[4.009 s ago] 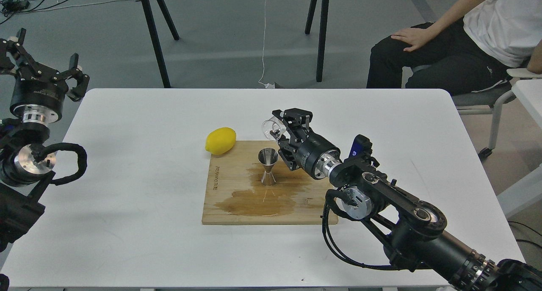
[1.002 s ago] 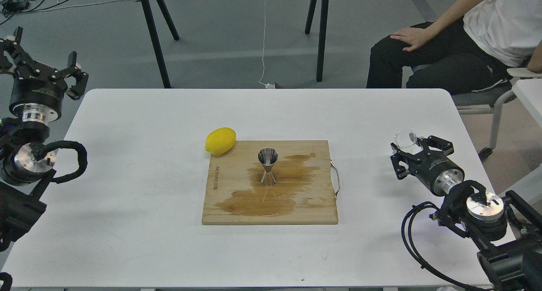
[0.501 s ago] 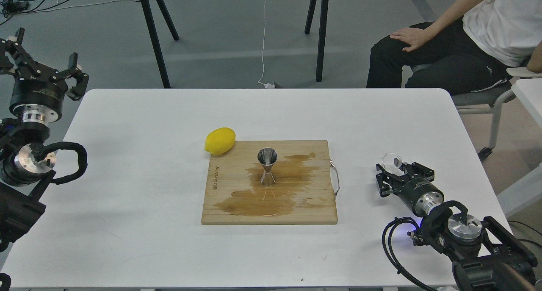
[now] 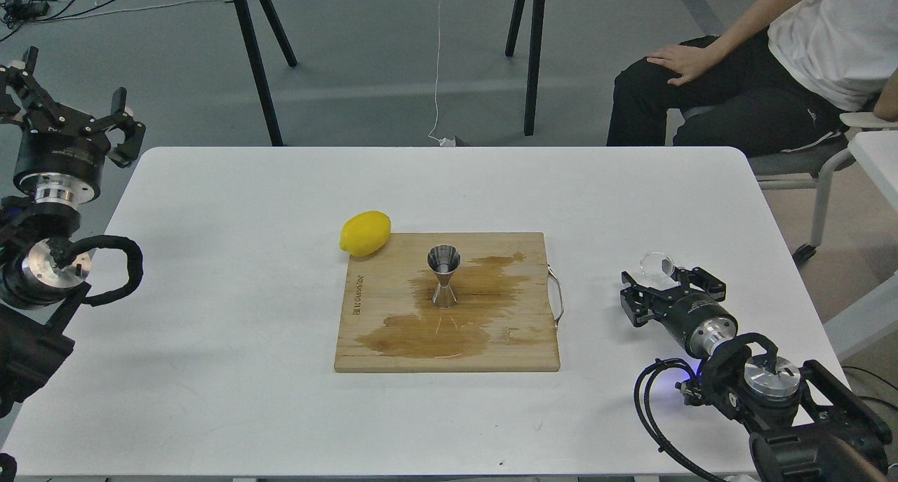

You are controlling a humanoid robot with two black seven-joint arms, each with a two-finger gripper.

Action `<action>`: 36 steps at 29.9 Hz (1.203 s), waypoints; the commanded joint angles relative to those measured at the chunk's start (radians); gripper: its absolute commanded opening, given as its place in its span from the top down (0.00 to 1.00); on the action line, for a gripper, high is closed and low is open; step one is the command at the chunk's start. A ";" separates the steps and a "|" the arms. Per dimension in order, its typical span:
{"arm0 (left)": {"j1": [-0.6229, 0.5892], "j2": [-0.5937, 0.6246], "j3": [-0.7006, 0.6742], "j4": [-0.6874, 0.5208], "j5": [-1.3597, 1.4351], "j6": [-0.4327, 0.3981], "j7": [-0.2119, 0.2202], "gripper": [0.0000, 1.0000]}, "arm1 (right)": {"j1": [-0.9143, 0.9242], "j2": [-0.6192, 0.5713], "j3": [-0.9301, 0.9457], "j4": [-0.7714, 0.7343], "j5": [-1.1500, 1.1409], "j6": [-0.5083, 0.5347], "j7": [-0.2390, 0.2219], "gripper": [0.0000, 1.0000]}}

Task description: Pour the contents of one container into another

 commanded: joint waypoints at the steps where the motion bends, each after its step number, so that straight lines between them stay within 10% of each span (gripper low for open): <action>1: 0.000 0.003 0.000 0.001 0.000 0.000 0.002 0.00 | 0.000 0.000 -0.001 -0.002 -0.002 0.012 0.001 0.62; 10: -0.002 0.003 -0.002 0.001 0.000 -0.002 0.002 0.00 | 0.003 0.000 -0.001 -0.005 -0.004 0.006 0.004 0.31; 12: 0.000 0.003 -0.002 0.001 0.000 -0.002 0.000 0.00 | 0.004 0.000 -0.001 -0.005 -0.004 0.006 0.005 0.04; 36: -0.006 0.025 -0.008 -0.002 -0.002 -0.012 0.011 0.00 | 0.266 -0.163 -0.019 0.003 -0.125 0.196 0.018 0.01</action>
